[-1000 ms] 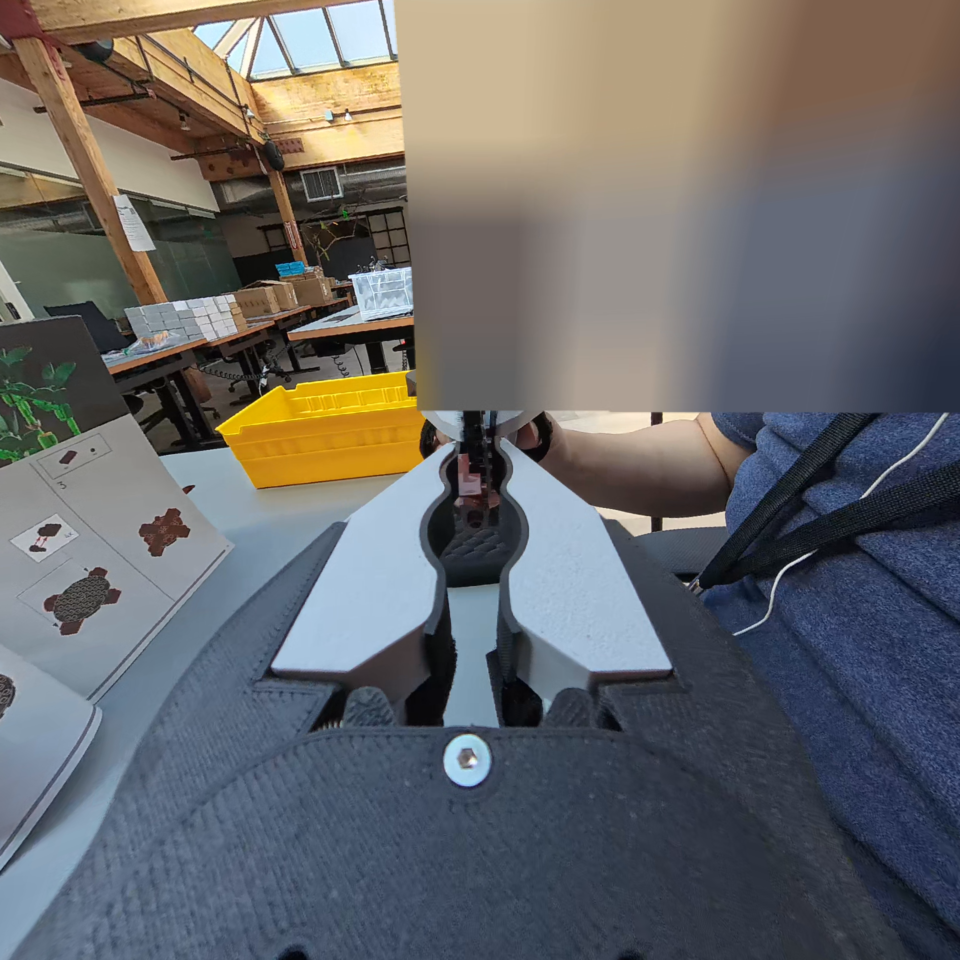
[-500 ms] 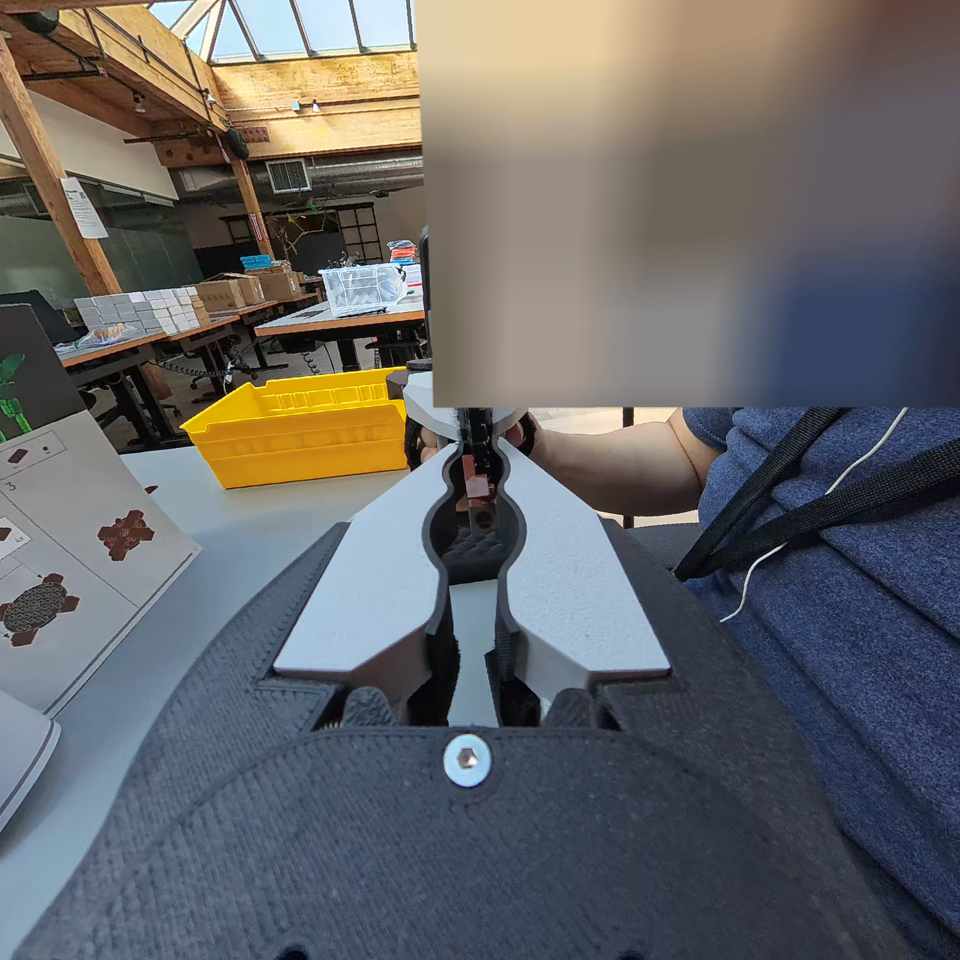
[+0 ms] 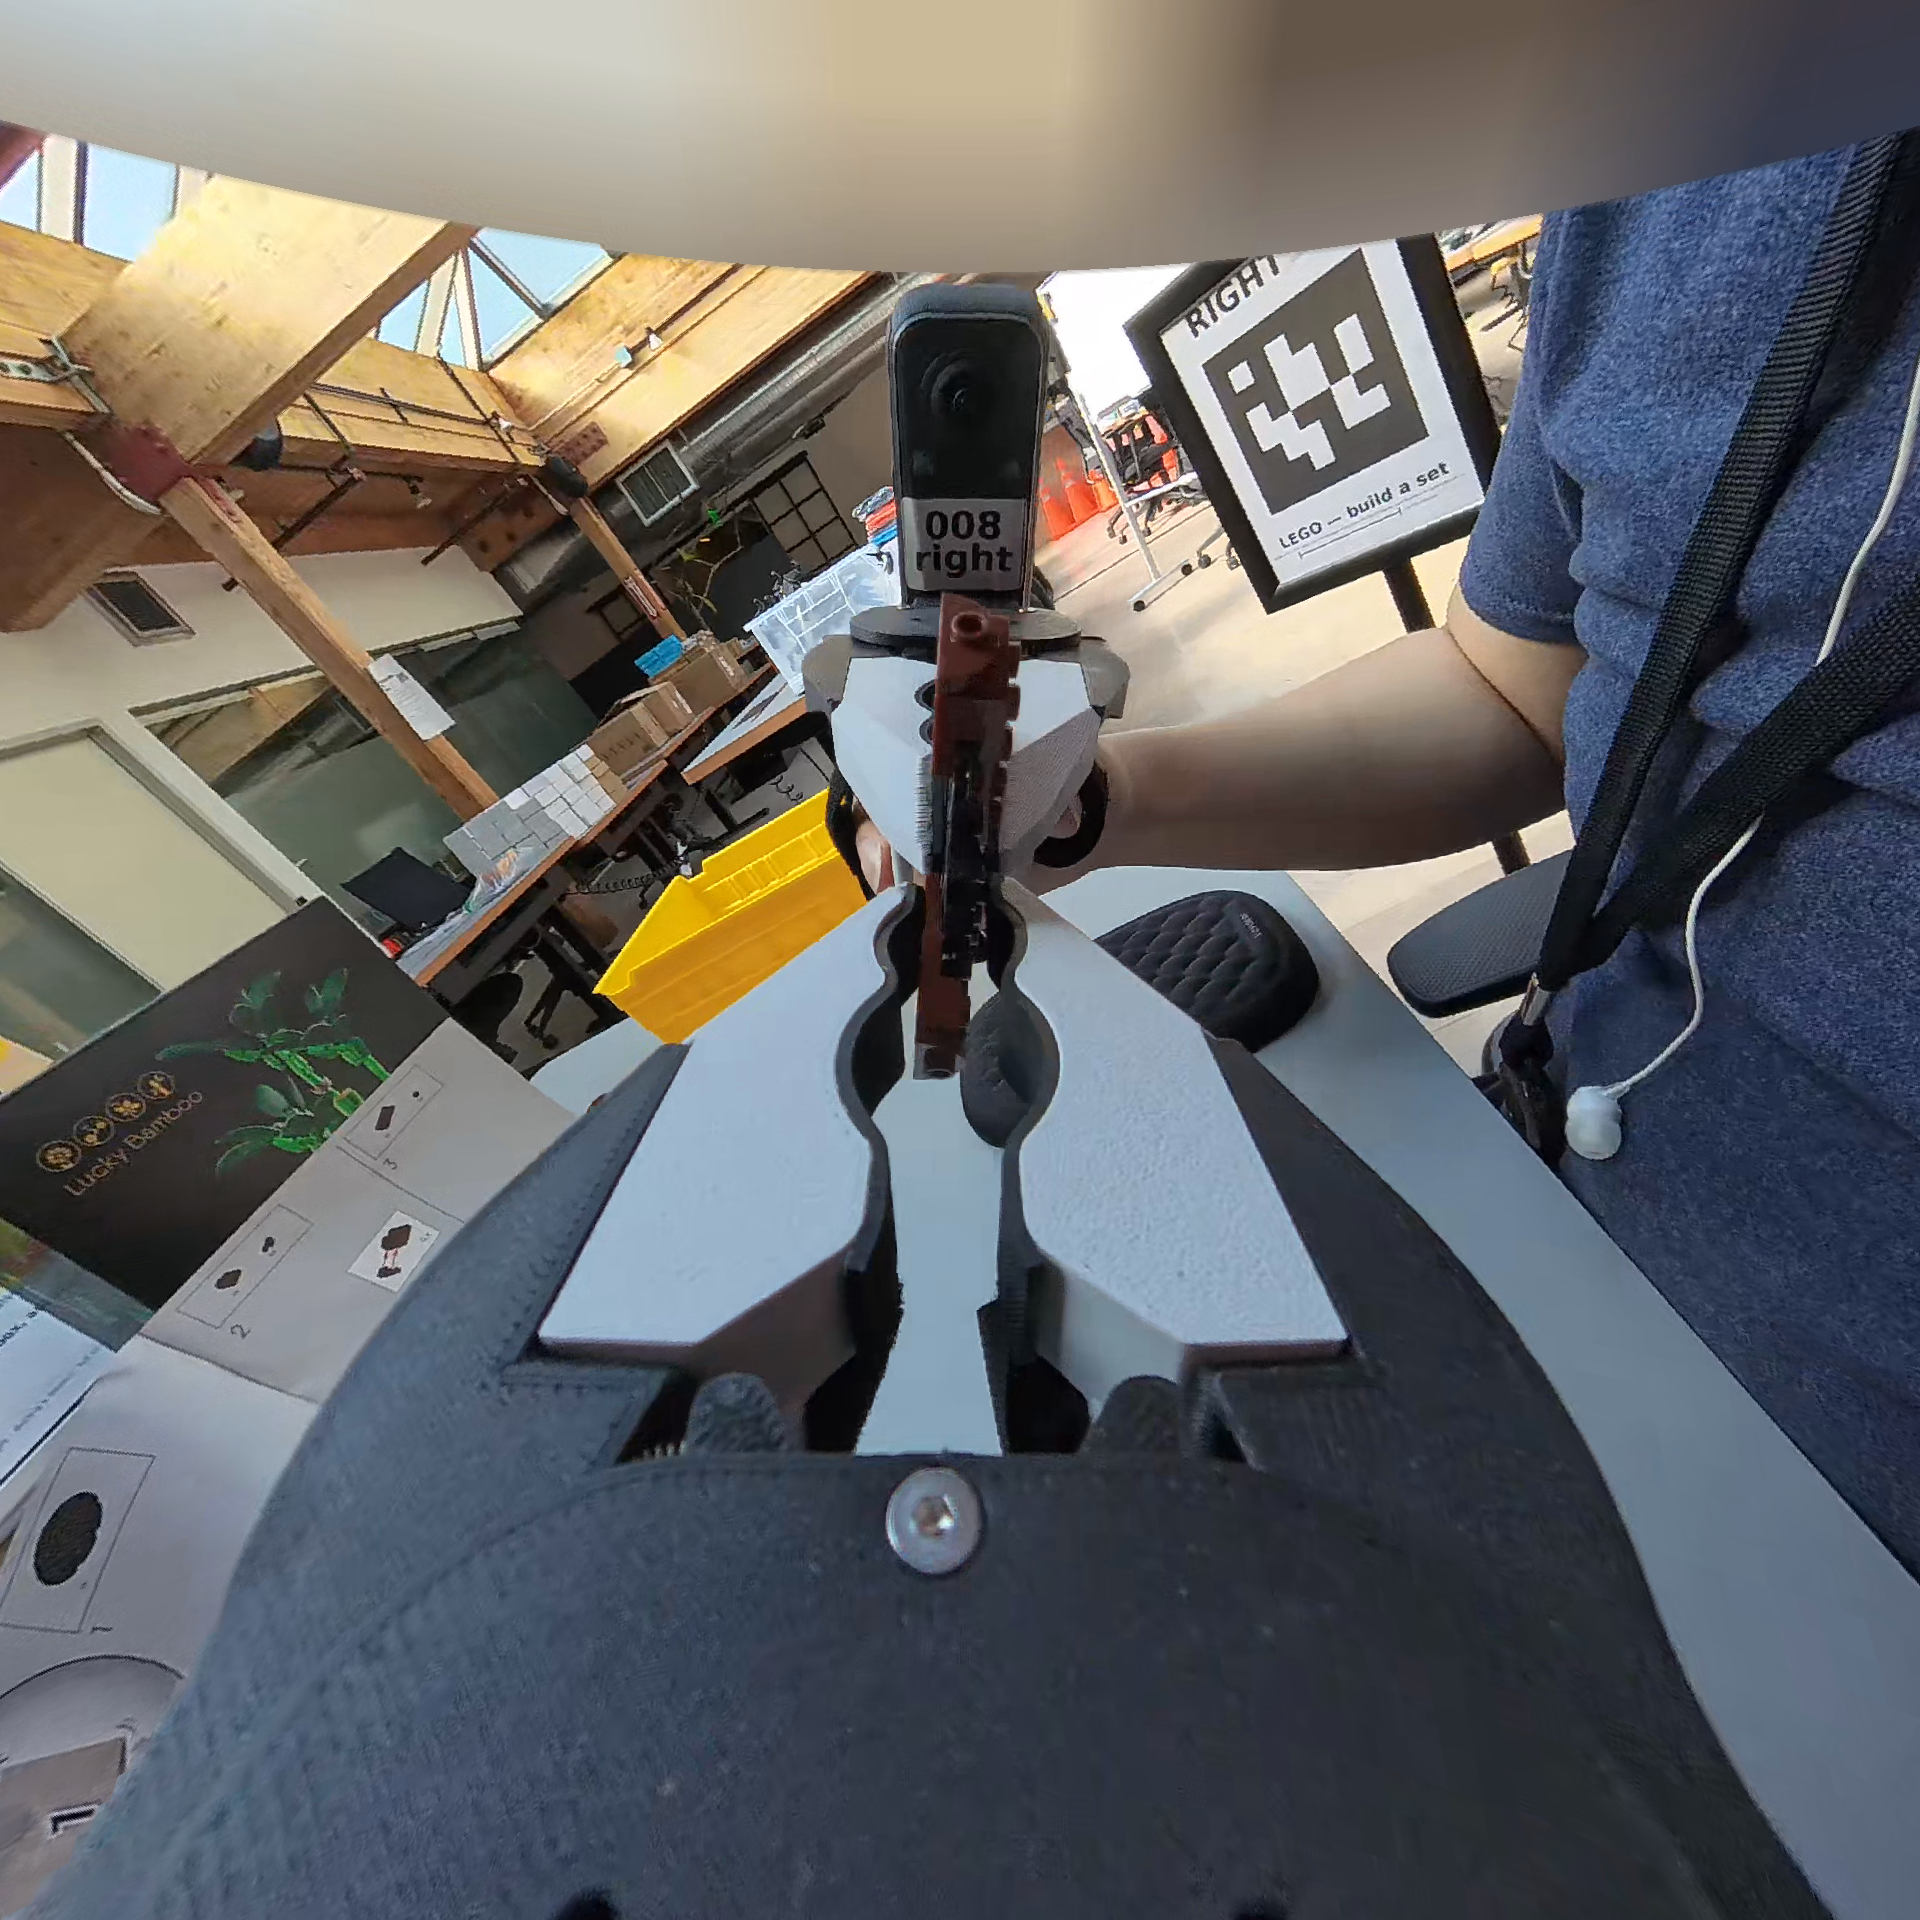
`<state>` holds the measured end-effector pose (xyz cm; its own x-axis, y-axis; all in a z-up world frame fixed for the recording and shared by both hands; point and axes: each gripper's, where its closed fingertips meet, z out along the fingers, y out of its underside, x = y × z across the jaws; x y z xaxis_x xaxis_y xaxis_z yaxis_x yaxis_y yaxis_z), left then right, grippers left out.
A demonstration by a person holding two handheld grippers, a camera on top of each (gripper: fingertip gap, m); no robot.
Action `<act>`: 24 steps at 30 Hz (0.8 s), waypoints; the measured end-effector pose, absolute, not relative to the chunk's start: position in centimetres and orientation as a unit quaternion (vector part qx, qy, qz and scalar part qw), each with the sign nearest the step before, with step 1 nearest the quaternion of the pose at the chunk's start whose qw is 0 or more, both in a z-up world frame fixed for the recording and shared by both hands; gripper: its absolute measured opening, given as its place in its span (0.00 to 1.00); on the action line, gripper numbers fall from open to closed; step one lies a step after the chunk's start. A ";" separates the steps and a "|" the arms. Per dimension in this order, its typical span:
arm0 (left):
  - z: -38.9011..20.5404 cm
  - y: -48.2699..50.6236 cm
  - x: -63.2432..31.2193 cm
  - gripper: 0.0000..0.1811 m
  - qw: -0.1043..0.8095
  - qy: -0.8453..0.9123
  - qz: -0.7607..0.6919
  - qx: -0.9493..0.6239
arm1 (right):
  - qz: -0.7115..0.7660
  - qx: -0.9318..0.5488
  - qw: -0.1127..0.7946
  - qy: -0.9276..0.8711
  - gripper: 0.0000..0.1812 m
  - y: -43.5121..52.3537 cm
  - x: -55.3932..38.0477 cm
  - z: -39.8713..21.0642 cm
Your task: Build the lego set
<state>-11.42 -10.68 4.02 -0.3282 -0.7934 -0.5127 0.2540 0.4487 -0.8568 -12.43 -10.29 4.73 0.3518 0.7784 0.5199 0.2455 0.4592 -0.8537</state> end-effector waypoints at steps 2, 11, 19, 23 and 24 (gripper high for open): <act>3.9 -10.8 -11.5 0.04 0.541 0.658 -0.482 -0.203 | 0.193 -0.482 0.671 -0.529 0.06 -10.2 -12.3 4.8; 4.0 -10.9 -11.5 0.03 0.540 0.661 -0.481 -0.200 | 0.183 -0.489 0.669 -0.529 0.06 -10.0 -12.2 4.6; 4.2 -9.3 -10.7 0.03 0.417 0.598 -0.605 -0.319 | 0.322 -0.568 0.629 -0.421 0.06 -8.1 -11.3 4.5; 4.1 -8.2 -10.1 0.03 0.343 0.552 -0.662 -0.373 | 0.447 -0.599 0.580 -0.324 0.04 -7.1 -10.8 4.5; 4.2 -8.0 -10.0 0.03 0.335 0.541 -0.670 -0.382 | 0.464 -0.598 0.577 -0.307 0.04 -6.9 -10.7 4.5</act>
<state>-10.03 -7.95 4.17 -0.4844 -0.8620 0.1493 0.0350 -0.1896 -0.9812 -10.66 -6.90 4.47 0.3810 0.9026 -0.2004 -0.1690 -0.1451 -0.9749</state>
